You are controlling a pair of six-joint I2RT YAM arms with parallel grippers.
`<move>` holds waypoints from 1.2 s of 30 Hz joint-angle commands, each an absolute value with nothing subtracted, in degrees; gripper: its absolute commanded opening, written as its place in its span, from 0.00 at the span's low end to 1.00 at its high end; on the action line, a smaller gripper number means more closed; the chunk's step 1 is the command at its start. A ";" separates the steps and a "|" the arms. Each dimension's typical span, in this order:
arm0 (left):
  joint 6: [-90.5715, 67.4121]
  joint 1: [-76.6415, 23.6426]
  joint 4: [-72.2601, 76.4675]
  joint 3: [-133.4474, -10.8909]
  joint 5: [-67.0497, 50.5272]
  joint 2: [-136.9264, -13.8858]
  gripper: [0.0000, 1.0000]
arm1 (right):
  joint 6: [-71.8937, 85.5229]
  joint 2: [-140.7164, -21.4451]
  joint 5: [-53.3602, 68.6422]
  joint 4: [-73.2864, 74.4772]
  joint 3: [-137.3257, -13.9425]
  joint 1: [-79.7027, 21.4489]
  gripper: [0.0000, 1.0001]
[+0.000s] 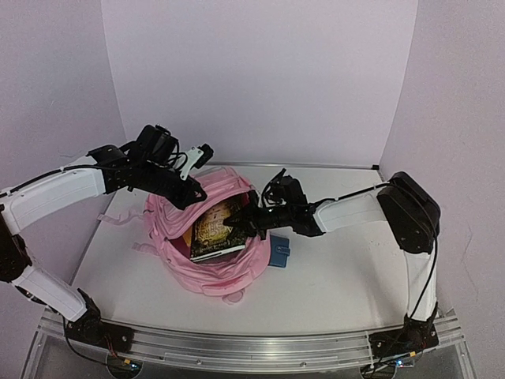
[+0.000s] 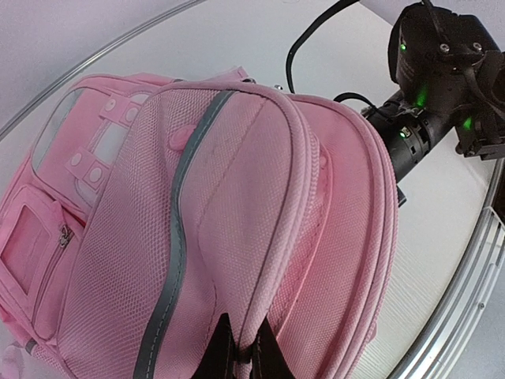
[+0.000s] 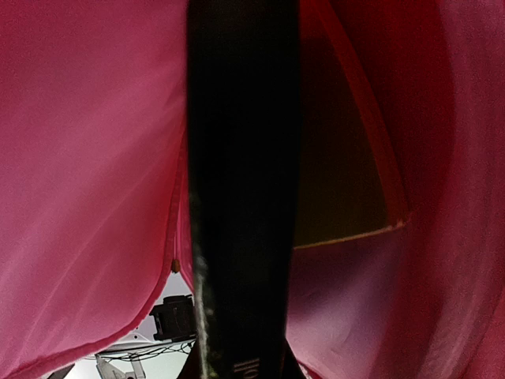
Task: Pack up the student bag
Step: Place the book in the student bag.
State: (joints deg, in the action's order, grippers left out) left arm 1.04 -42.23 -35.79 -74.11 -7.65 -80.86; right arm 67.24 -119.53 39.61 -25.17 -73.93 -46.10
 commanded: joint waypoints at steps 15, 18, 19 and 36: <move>-1.05 -40.53 -22.43 -74.00 -11.04 -77.61 0.00 | 55.55 -110.82 22.92 -21.67 -69.61 -46.61 0.66; -1.14 -40.43 -22.48 -74.00 -11.15 -77.53 0.00 | 52.67 -106.69 18.57 -14.52 -67.92 -46.63 0.71; -1.14 -40.41 -22.47 -74.01 -11.19 -77.49 0.00 | 51.80 -105.82 17.74 -13.00 -67.64 -46.66 0.71; -1.49 -40.26 -22.38 -73.45 -11.65 -78.43 0.00 | 50.24 -107.17 11.00 -5.27 -68.85 -52.51 0.53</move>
State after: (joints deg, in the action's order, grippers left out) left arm -1.45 -40.53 -32.49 -72.23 -9.57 -80.86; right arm 51.03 -105.61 14.64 -7.50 -67.70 -52.38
